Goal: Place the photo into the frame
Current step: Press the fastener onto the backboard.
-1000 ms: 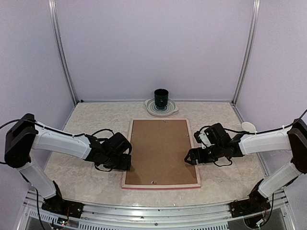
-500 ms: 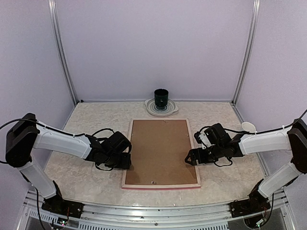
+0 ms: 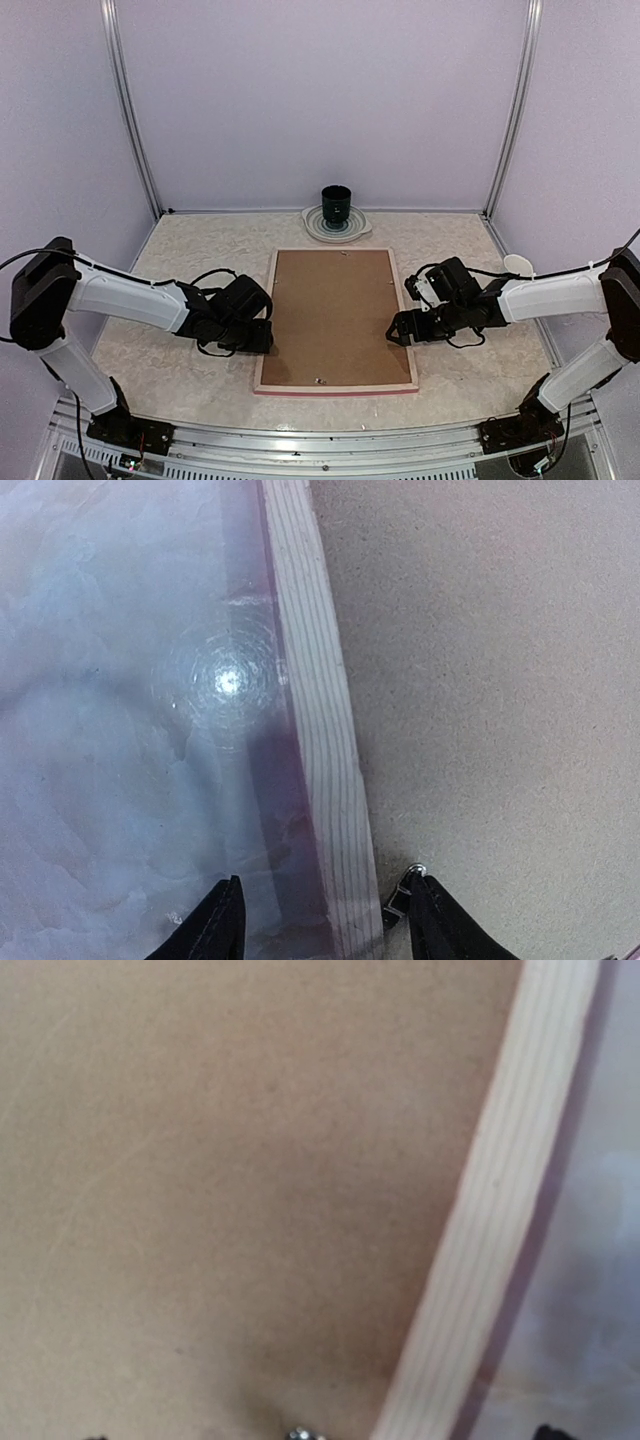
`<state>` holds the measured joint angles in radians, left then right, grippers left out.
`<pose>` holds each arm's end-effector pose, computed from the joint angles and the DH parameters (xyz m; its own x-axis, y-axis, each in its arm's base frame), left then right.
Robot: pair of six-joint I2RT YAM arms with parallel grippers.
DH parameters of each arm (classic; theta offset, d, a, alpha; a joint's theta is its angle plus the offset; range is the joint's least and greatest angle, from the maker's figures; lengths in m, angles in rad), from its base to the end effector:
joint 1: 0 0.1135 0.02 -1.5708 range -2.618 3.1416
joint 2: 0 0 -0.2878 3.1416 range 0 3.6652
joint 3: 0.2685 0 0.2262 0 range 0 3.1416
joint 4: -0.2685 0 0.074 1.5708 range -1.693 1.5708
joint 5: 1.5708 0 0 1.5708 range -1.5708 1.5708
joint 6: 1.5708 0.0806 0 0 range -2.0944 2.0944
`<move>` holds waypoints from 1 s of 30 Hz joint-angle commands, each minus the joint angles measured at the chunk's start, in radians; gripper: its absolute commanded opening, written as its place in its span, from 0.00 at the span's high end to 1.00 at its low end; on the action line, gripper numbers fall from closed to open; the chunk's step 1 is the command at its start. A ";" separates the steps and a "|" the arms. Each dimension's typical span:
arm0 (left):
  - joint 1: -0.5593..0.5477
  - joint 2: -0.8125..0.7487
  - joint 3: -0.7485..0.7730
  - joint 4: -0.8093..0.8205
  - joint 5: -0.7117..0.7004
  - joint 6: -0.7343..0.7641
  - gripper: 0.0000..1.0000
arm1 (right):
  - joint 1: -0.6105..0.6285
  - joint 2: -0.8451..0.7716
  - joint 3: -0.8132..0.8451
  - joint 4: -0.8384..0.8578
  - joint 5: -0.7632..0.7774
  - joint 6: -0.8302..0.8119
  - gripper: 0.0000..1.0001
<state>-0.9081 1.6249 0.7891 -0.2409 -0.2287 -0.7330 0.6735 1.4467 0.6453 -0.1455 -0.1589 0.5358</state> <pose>0.1981 -0.2242 0.1451 -0.8720 0.0582 -0.4860 0.1590 0.9727 -0.1690 0.2023 0.1777 0.1595 -0.8968 -0.0707 -0.4368 -0.2678 0.8725 0.4087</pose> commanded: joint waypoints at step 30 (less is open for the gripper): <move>-0.001 0.023 -0.042 -0.055 -0.049 -0.021 0.62 | 0.008 0.006 0.013 0.013 0.001 -0.016 0.09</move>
<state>-0.9161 1.6192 0.7807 -0.2386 -0.2352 -0.7422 0.6735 1.4467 0.6605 -0.1463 -0.1596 0.5316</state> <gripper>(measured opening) 0.391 0.914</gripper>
